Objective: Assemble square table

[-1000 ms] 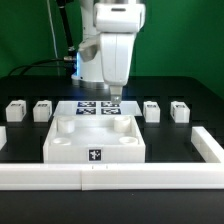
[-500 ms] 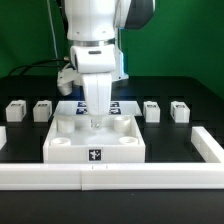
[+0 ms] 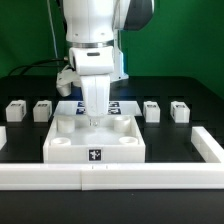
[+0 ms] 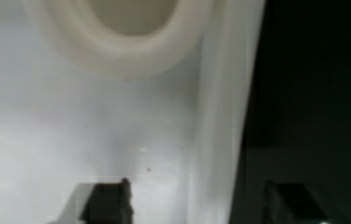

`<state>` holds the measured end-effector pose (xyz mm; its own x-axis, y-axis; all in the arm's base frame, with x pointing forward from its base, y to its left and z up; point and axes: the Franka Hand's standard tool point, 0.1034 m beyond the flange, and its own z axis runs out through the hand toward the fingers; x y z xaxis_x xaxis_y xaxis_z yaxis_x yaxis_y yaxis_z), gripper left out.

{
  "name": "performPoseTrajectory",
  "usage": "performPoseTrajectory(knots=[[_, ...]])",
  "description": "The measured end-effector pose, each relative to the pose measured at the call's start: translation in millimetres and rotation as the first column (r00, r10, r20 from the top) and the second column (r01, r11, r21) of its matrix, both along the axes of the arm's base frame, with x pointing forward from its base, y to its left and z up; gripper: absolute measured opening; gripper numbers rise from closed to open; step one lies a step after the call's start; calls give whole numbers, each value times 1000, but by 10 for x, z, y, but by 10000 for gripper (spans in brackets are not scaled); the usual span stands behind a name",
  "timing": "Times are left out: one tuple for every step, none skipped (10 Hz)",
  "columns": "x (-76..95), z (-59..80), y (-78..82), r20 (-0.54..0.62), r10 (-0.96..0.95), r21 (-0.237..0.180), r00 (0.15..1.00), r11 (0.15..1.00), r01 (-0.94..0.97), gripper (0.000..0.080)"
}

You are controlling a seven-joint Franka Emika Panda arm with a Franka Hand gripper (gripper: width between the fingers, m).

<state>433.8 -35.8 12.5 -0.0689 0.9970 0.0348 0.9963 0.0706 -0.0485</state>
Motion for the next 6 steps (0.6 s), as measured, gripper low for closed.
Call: performPoseTrajectory(knots=[[0,-1,0,0,0,0,1000,1000,0,141],[-2,-2,-1,-1,0,0,1000,1000,0,141],[6,3,-5,2,-3,-1,1000,1000,3,58],[7,3,-7,3,-3,-1,1000,1000,3,58],[7,3,-8,3,-3,-1,1000,1000,3,58],[7,3,-8,3,-3,-1,1000,1000,3,58]])
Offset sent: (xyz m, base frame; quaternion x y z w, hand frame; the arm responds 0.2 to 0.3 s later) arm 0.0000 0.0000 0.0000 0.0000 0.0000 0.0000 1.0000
